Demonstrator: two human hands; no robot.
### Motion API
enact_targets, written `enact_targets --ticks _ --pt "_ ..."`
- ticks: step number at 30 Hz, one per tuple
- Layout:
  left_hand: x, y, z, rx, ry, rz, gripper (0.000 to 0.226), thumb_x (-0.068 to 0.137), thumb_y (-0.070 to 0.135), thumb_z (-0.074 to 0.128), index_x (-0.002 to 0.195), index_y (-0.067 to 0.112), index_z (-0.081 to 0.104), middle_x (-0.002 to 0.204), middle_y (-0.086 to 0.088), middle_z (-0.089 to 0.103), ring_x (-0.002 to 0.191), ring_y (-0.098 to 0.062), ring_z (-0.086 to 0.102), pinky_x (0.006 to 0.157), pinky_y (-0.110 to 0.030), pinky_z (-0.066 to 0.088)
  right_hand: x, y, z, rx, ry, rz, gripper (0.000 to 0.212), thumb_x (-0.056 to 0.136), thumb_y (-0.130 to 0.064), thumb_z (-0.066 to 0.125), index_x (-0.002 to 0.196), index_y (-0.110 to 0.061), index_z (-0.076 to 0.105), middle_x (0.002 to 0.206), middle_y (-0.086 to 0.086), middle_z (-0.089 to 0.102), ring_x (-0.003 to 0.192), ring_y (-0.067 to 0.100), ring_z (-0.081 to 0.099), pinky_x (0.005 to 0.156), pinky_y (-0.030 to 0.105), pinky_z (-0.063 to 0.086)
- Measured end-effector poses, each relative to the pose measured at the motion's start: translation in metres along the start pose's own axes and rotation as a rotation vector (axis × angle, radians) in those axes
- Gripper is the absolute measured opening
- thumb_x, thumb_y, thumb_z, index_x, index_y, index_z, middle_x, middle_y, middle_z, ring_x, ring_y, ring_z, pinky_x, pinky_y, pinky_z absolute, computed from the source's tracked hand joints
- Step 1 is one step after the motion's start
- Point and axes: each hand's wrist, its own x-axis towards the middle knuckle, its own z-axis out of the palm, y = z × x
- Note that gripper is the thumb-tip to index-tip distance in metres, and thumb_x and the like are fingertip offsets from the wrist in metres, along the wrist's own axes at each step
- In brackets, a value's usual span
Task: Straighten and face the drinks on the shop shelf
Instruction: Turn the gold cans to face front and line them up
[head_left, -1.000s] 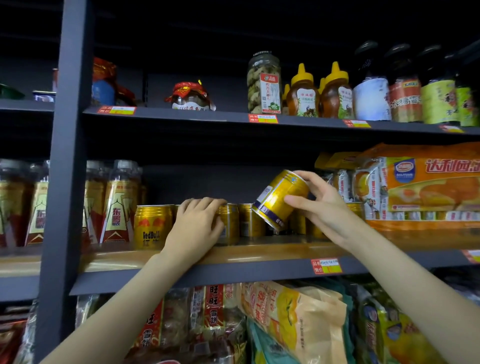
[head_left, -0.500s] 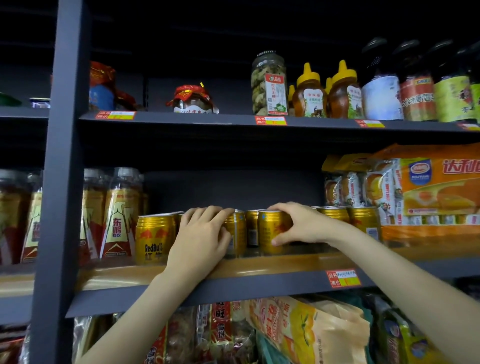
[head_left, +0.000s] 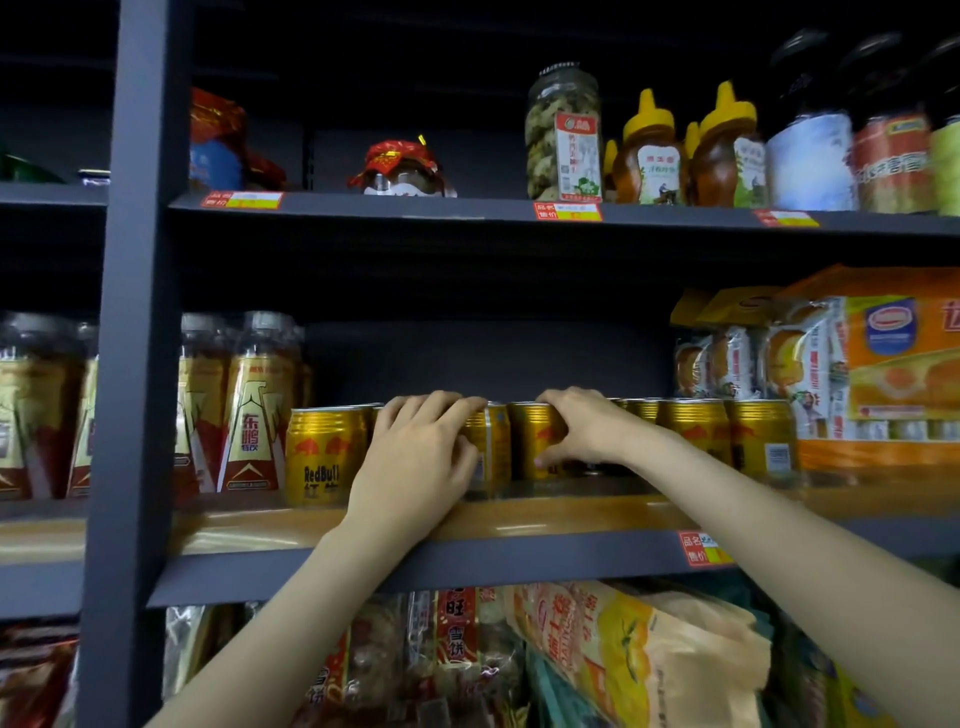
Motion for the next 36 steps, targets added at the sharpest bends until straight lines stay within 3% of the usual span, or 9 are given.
enact_targets --ticks 3,8,13,17,22,25,31,34,36 --pt "0.003 0.002 -0.004 -0.061 -0.01 -0.026 0.05 0.086 0.035 0.025 0.124 0.023 0.055 0.114 0.003 0.059 0.11 -0.017 0.052 0.105 -0.034 0.026 0.0 0.012 -0.012 0.013 -0.066 -0.042 0.08 0.082 -0.034 0.07 0.147 -0.023 0.025 0.149 0.006 0.034 0.135 0.025 0.034 0.106 0.038 0.035" --pt "0.033 0.014 -0.009 -0.084 -0.079 -0.065 0.035 0.097 0.034 0.038 0.13 0.029 0.048 0.128 0.006 0.05 0.121 -0.014 0.042 0.108 -0.032 0.019 0.004 0.05 -0.055 -0.033 -0.003 -0.014 0.07 0.085 -0.03 0.068 0.144 -0.027 0.031 0.152 0.004 0.032 0.134 0.025 0.036 0.107 0.038 0.035" --pt "0.08 0.034 0.001 0.001 -0.428 0.063 0.054 0.092 0.05 0.043 0.142 0.036 0.03 0.141 -0.001 0.043 0.126 -0.023 0.044 0.099 -0.038 0.038 0.036 0.075 -0.066 -0.192 -0.21 0.011 0.077 0.083 -0.03 0.071 0.146 -0.032 0.027 0.155 0.001 0.024 0.139 0.024 0.029 0.111 0.038 0.03" --pt "0.087 0.035 0.013 0.011 -0.609 0.064 0.059 0.087 0.057 0.049 0.14 0.041 0.03 0.129 0.002 0.056 0.119 -0.021 0.051 0.095 -0.037 0.042 0.074 0.083 -0.055 -0.261 -0.364 0.035 0.086 0.081 -0.029 0.073 0.149 -0.034 0.02 0.158 0.0 0.015 0.144 0.025 0.017 0.113 0.041 0.024" --pt "0.079 0.034 0.018 0.11 -0.507 0.129 0.062 0.086 0.057 0.05 0.141 0.043 0.027 0.128 0.005 0.056 0.116 -0.019 0.053 0.089 -0.035 0.043 0.101 0.081 -0.034 -0.324 -0.485 0.063 0.088 0.079 -0.024 0.074 0.148 -0.033 0.021 0.156 0.002 0.02 0.142 0.028 0.022 0.107 0.045 0.033" --pt "0.079 0.035 0.018 0.129 -0.482 0.137 0.063 0.087 0.056 0.05 0.142 0.042 0.025 0.128 0.003 0.056 0.114 -0.02 0.053 0.087 -0.035 0.044 0.103 0.083 -0.031 -0.294 -0.421 0.006 0.077 0.076 -0.022 0.077 0.139 -0.035 0.034 0.15 0.001 0.031 0.134 0.027 0.032 0.104 0.044 0.038" --pt "0.078 0.037 0.017 0.145 -0.495 0.117 0.06 0.088 0.056 0.049 0.142 0.044 0.025 0.13 0.003 0.055 0.116 -0.021 0.053 0.088 -0.038 0.044 0.049 0.082 -0.068 -0.118 -0.243 -0.176 0.066 0.075 -0.025 0.078 0.127 -0.038 0.039 0.127 -0.011 0.04 0.113 0.013 0.042 0.089 0.03 0.042" --pt "0.079 0.04 0.01 0.055 -0.567 0.009 0.056 0.089 0.058 0.044 0.141 0.041 0.031 0.132 0.002 0.054 0.12 -0.022 0.05 0.096 -0.041 0.041 0.007 0.087 -0.096 0.048 -0.174 -0.232 0.061 0.072 -0.026 0.081 0.115 -0.045 0.042 0.122 -0.008 0.049 0.107 0.012 0.053 0.086 0.031 0.051" --pt "0.077 0.047 0.006 -0.063 -0.462 -0.048 0.053 0.093 0.054 0.039 0.141 0.032 0.035 0.133 -0.001 0.055 0.123 -0.021 0.048 0.106 -0.039 0.031 -0.02 0.09 -0.112 0.172 -0.16 -0.238 0.061 0.071 -0.023 0.081 0.114 -0.045 0.044 0.116 -0.008 0.053 0.103 0.009 0.057 0.08 0.026 0.053"
